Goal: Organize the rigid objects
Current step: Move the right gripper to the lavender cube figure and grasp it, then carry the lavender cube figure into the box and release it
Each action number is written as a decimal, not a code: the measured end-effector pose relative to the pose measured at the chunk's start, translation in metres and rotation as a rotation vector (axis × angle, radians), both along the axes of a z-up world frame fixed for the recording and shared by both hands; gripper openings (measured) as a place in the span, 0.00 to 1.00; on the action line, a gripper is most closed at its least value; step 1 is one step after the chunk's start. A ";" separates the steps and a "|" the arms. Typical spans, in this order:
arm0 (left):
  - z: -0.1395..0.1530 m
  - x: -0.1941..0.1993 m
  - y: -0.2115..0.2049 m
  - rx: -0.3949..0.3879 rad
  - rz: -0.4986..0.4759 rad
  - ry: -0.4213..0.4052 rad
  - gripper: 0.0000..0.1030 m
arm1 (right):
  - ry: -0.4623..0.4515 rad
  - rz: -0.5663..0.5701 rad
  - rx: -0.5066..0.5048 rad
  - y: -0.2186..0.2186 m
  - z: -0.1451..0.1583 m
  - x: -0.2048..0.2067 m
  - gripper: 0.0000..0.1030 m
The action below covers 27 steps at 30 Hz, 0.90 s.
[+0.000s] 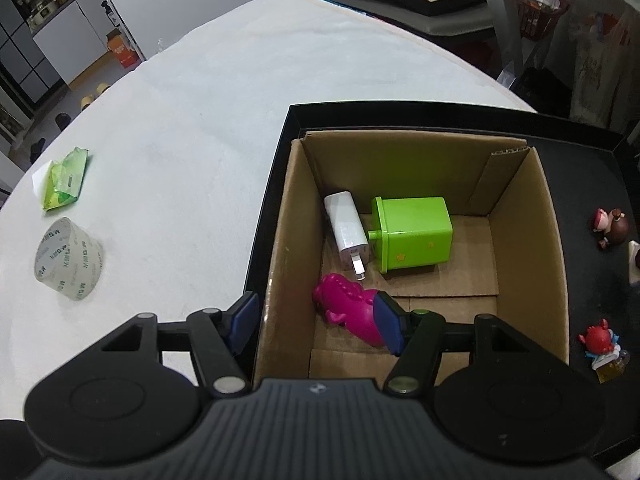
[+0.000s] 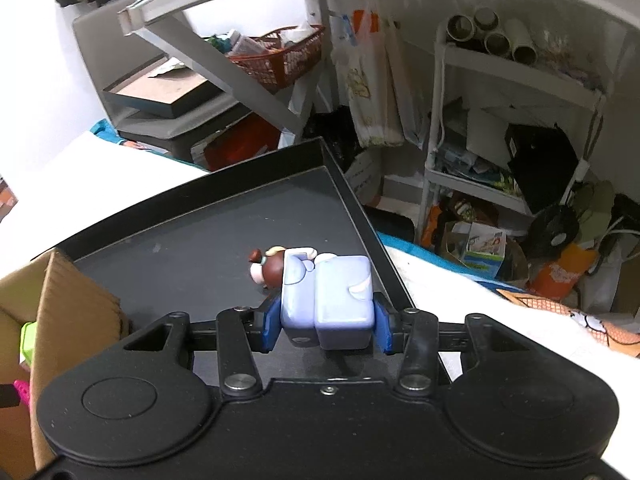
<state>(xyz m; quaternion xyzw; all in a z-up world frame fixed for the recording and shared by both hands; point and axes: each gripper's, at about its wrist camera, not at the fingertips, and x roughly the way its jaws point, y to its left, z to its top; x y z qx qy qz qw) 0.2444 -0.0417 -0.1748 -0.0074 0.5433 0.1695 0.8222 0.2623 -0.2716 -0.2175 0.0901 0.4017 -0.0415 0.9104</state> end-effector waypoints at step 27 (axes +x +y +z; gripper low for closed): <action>-0.003 -0.019 0.047 -0.232 -0.013 -0.145 0.59 | -0.058 0.199 -0.032 0.093 0.077 -0.020 0.43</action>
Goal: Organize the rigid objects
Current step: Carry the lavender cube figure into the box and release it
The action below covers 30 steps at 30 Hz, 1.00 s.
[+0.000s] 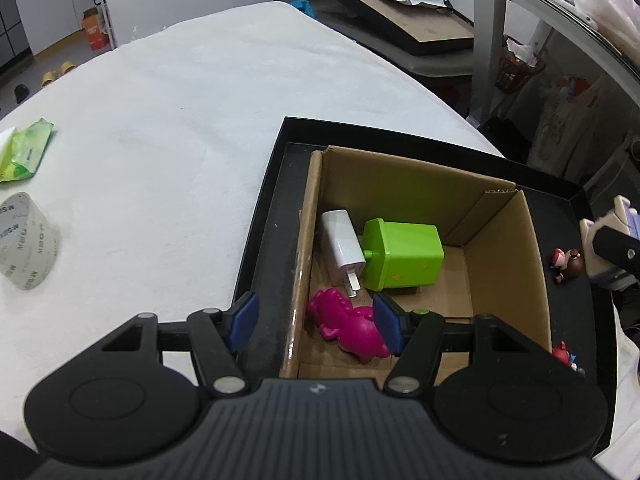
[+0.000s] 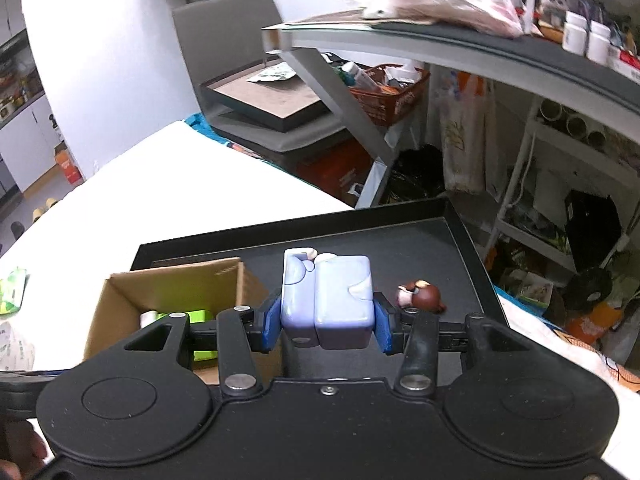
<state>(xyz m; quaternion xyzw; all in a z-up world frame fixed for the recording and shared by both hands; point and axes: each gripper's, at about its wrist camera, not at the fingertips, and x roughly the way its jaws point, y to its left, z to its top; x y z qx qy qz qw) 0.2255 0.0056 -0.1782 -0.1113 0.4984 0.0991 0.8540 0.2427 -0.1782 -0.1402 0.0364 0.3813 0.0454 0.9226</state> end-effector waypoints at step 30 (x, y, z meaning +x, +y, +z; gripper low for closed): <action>-0.030 -0.011 0.043 -0.226 0.088 -0.035 0.18 | 0.009 0.160 -0.185 0.114 0.008 0.000 0.43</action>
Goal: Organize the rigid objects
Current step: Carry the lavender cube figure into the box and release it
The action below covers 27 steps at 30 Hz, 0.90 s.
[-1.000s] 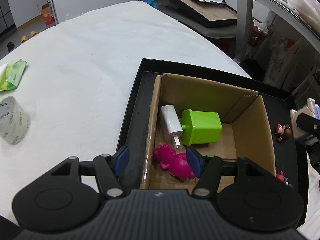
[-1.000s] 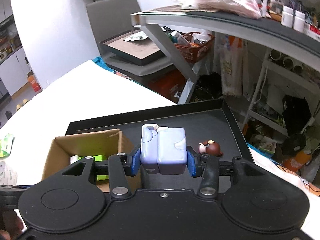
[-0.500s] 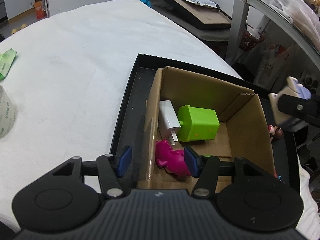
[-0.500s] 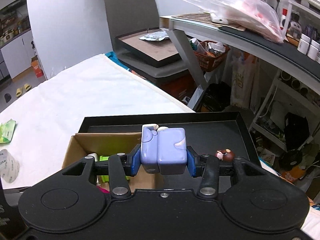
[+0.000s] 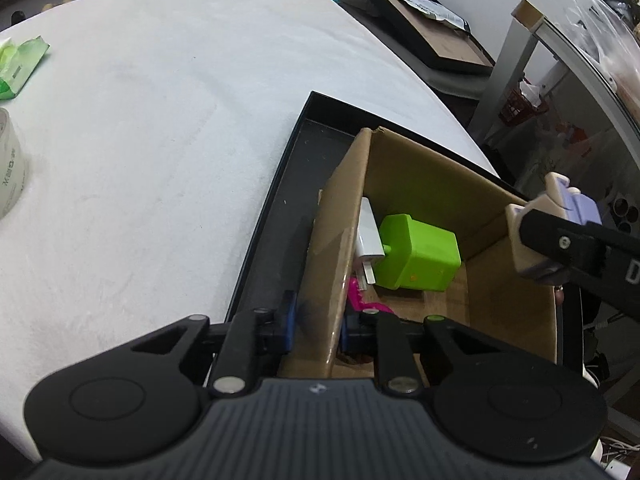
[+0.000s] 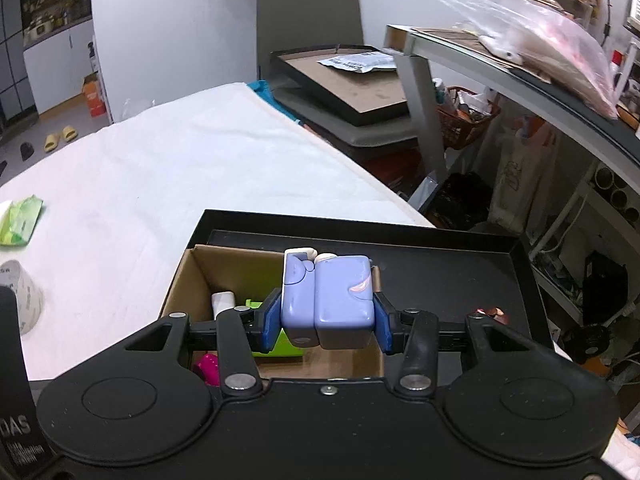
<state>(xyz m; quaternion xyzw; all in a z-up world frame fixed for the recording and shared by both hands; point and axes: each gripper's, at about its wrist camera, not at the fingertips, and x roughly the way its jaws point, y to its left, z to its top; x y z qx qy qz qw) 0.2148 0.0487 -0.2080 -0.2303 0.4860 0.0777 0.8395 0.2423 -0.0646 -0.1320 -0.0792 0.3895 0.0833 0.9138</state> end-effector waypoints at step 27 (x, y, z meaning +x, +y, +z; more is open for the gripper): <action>0.000 0.001 0.003 -0.020 0.008 0.008 0.21 | -0.006 -0.037 -0.033 -0.024 -0.005 0.002 0.46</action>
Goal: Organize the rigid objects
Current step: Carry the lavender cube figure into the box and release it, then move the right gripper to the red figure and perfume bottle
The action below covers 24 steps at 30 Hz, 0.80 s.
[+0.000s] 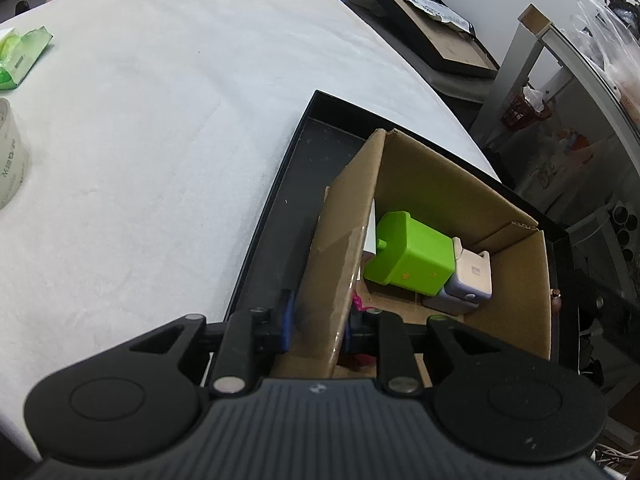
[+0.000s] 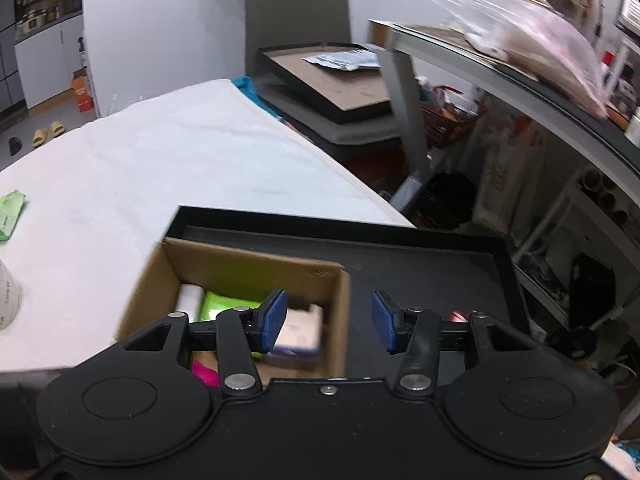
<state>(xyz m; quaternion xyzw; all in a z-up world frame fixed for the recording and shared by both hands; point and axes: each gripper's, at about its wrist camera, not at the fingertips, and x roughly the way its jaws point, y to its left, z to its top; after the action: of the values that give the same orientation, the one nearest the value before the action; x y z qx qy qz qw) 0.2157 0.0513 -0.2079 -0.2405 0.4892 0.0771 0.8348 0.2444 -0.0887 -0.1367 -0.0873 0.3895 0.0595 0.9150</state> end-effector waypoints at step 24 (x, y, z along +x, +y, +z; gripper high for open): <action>0.022 -0.008 -0.024 0.205 -0.109 0.107 0.40 | 0.029 -0.143 0.098 -0.088 -0.022 -0.034 0.69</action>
<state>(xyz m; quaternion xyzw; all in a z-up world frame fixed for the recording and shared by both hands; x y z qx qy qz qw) 0.2080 0.0272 -0.1862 -0.1227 0.5351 0.0939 0.8305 0.2105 -0.1765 -0.1582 -0.0136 0.4046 0.0143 0.9143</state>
